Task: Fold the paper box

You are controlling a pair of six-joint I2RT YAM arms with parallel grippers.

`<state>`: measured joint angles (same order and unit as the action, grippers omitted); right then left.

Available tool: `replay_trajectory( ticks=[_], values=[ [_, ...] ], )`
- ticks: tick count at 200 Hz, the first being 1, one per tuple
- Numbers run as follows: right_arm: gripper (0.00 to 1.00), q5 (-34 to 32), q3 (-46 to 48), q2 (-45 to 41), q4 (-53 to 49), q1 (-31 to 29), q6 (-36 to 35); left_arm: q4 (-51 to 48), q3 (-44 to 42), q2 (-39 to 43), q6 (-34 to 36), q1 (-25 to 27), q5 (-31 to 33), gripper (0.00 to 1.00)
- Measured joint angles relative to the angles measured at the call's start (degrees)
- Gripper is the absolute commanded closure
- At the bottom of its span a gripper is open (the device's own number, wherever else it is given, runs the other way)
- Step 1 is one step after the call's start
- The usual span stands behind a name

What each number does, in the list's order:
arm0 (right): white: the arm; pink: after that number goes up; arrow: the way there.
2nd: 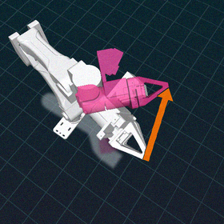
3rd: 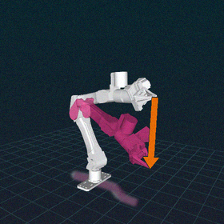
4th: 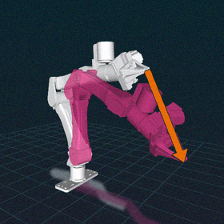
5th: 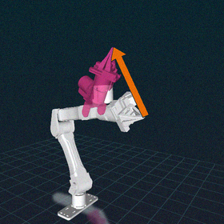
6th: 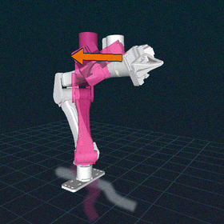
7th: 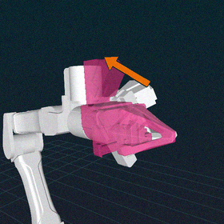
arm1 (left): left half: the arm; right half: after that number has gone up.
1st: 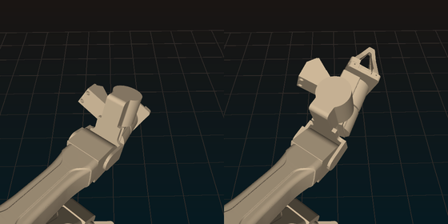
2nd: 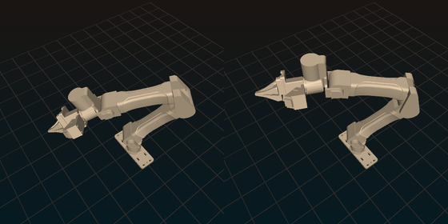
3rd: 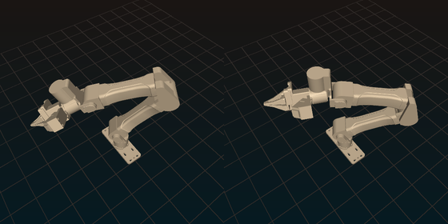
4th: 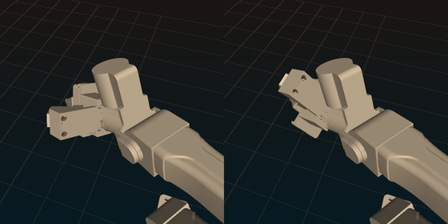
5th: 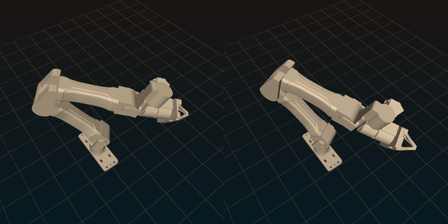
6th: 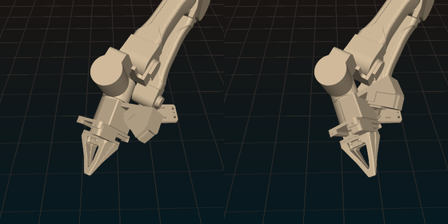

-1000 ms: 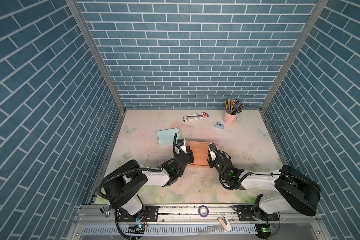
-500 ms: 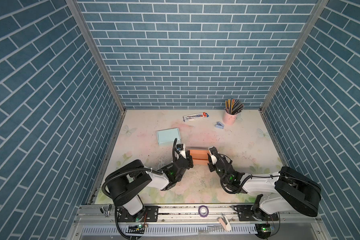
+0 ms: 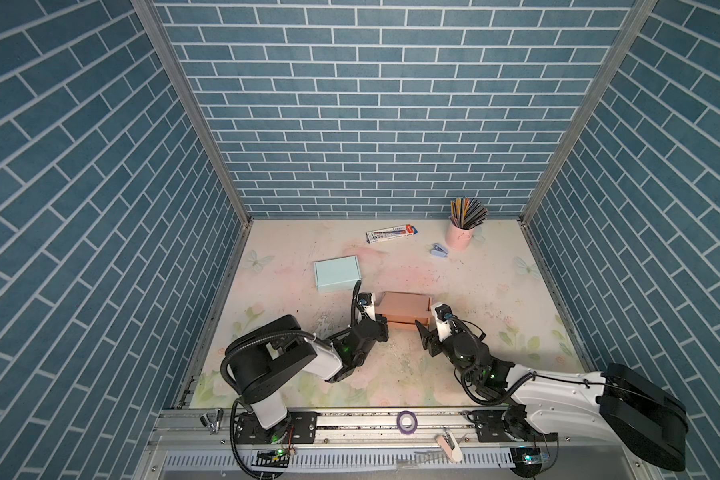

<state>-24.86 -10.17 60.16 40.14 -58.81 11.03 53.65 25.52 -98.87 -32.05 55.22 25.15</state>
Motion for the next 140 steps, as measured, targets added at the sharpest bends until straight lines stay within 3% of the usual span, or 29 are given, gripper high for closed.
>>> replay_trajectory(
  ticks=[47,75,105,140],
  values=[
    [0.26,0.0,-0.7,-20.0,-10.8,-0.1,0.8,-2.2,2.4,-1.2,0.2,0.0,-0.7,0.96],
    [0.22,-1.0,-3.8,-26.1,-16.5,-0.1,1.0,-3.2,3.2,-1.3,0.2,0.0,-0.9,0.95],
    [0.19,-4.0,-10.2,-23.2,-23.5,-0.1,3.0,-4.3,3.8,-1.3,0.8,0.0,-1.2,0.89],
    [0.19,-7.4,-21.9,-11.6,-35.5,2.6,9.1,-5.6,4.8,-1.3,1.8,0.5,-1.9,0.82]
  ],
)
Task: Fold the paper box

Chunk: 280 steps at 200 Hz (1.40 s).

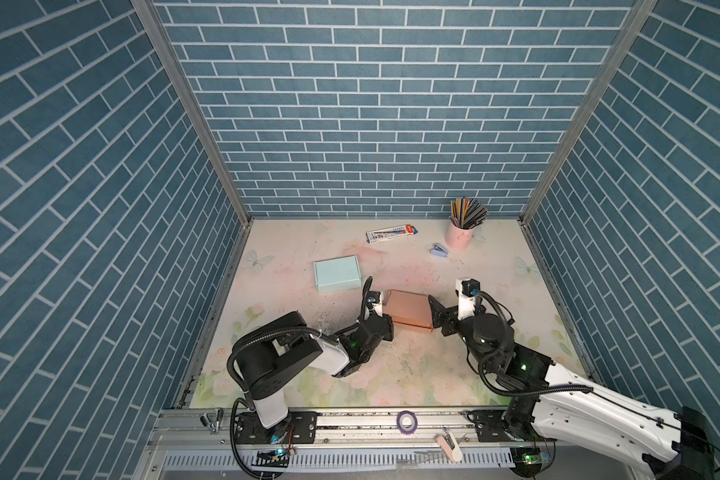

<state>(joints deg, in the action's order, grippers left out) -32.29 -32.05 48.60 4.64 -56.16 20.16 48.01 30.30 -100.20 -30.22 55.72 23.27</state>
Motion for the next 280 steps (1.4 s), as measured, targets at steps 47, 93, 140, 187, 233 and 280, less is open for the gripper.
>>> replay_trajectory(
  ticks=[47,93,140,187,233,280],
  values=[
    [0.19,2.6,-2.7,10.7,-4.3,5.0,5.0,-2.0,0.5,0.9,1.6,0.9,-1.4,0.64],
    [0.19,6.5,-0.3,15.1,-4.2,8.3,7.2,-6.8,-0.6,2.9,1.1,1.3,-7.3,0.42],
    [0.20,8.5,-0.2,19.4,-2.1,9.4,7.5,-11.7,-4.9,8.1,1.6,1.6,-14.4,0.22],
    [0.20,9.3,-0.2,21.0,-0.8,10.0,7.5,-23.4,-4.9,22.9,6.4,1.8,-21.4,0.13],
    [0.21,10.0,0.8,21.6,0.6,10.9,7.6,-41.9,5.8,36.4,10.8,0.1,-26.0,0.13],
    [0.20,10.9,1.3,22.9,1.7,11.3,8.1,-50.6,21.1,29.6,7.2,-9.8,-30.3,0.15]
  ],
)
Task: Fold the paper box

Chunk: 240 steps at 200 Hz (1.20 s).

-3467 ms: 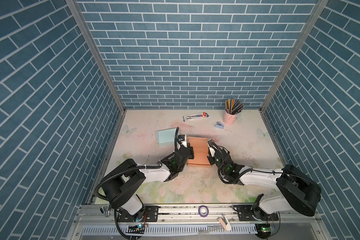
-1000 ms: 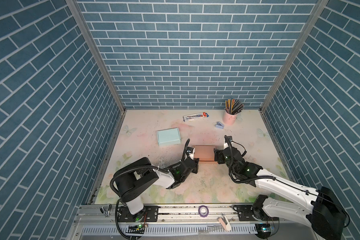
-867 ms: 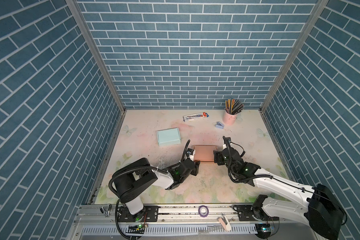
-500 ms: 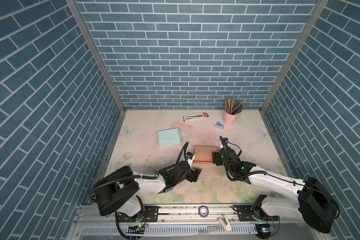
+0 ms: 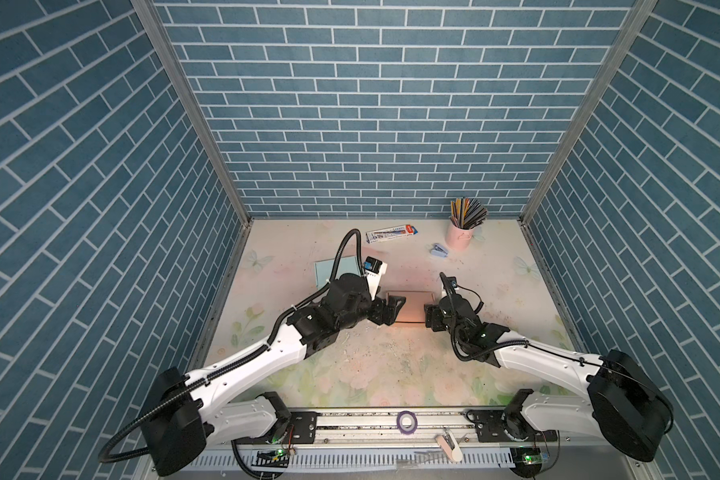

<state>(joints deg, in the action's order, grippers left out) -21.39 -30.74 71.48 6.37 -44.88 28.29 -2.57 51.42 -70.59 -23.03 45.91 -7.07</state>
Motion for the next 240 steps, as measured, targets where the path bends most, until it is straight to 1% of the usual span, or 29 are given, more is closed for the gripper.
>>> replay_trajectory(
  ticks=[20,36,55,83,122,149,187,240],
  values=[
    [0.20,0.3,0.1,0.4,0.6,0.1,0.0,1.2,1.2,-6.2,-2.4,-3.1,-2.3,0.16],
    [0.20,0.8,0.1,0.8,0.7,0.3,0.0,2.0,1.2,-11.8,-4.0,-4.8,-3.1,0.21],
    [0.20,1.7,0.1,1.1,1.1,0.8,0.2,3.7,0.9,-17.4,-5.7,-5.9,-3.0,0.27],
    [0.20,3.1,1.0,1.1,2.2,1.8,1.0,9.0,-1.4,-22.0,-8.5,-6.5,-3.1,0.33],
    [0.20,4.8,1.7,1.2,2.9,2.6,2.0,14.5,-3.4,-25.9,-10.4,-6.5,-3.7,0.39],
    [0.21,6.1,1.9,1.7,3.4,3.0,2.7,17.6,-4.5,-27.5,-11.3,-6.6,-4.3,0.42],
    [0.21,8.2,2.7,2.5,4.6,4.2,3.6,19.7,-4.8,-28.4,-11.7,-6.6,-4.6,0.45],
    [0.23,12.0,4.0,4.0,7.5,7.4,6.3,20.6,-5.4,-28.6,-11.8,-6.6,-4.8,0.51]
  ],
)
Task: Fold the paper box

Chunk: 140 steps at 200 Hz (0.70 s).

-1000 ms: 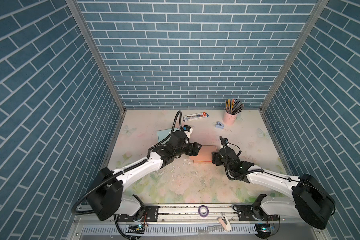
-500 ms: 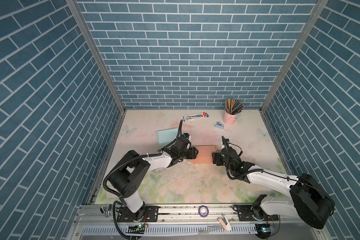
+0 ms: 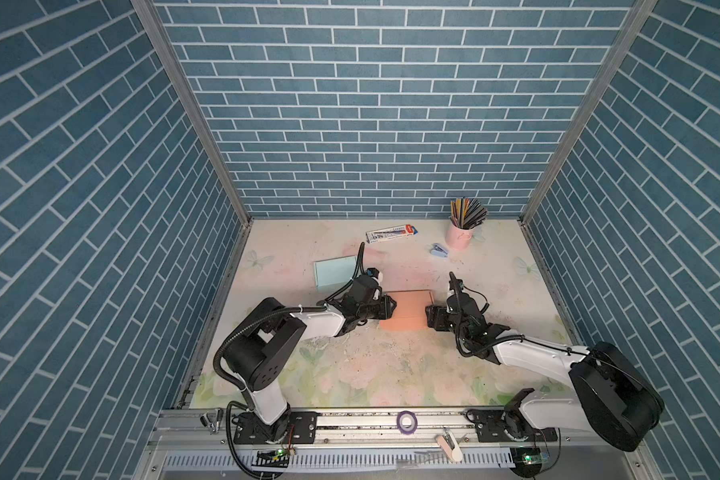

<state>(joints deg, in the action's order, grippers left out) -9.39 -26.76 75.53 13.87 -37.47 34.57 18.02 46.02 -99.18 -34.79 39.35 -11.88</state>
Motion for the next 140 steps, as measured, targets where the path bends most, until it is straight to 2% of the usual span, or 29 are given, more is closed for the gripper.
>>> replay_trajectory(
  ticks=[75,140],
  values=[
    [0.34,2.4,0.5,3.5,3.3,0.9,1.6,0.2,-0.7,-0.2,0.7,0.1,0.3,0.55],
    [0.38,3.6,0.5,4.3,4.8,1.0,1.6,0.3,-0.7,-0.5,1.0,0.1,0.2,0.57]
  ],
)
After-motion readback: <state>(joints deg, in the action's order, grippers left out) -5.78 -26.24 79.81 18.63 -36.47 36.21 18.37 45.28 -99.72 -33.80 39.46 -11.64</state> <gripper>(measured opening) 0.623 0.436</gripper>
